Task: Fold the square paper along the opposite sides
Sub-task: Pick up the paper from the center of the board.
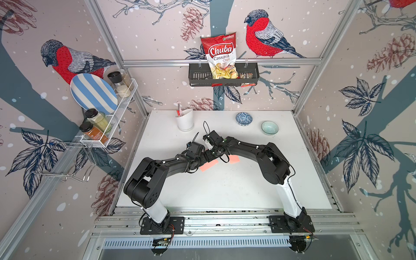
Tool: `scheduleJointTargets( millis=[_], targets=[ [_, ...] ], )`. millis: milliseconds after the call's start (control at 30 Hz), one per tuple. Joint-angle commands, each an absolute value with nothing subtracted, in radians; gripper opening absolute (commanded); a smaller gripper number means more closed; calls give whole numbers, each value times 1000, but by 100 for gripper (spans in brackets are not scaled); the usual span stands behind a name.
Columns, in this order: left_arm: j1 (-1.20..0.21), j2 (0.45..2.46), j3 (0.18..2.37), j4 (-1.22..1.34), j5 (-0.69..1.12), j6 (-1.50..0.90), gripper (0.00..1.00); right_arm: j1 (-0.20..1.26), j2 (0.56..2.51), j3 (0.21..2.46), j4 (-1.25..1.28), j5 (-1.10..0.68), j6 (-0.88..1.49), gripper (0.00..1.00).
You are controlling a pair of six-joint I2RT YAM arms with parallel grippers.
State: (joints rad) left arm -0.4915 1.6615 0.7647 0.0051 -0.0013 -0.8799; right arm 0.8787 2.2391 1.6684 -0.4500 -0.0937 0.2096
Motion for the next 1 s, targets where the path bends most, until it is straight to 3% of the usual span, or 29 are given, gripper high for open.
scheduleJointTargets(
  millis=[0, 367, 967],
  targets=[
    [-491, 1684, 753, -32, 23, -848, 0, 894, 2254, 1634, -586, -157, 225, 66],
    [-491, 1684, 730, -9, 11, -827, 0, 888, 2252, 1588, -513, -251, 242, 64],
    [-492, 1642, 726, 12, -18, -799, 0, 845, 2210, 1488, -419, -344, 240, 47]
  ],
)
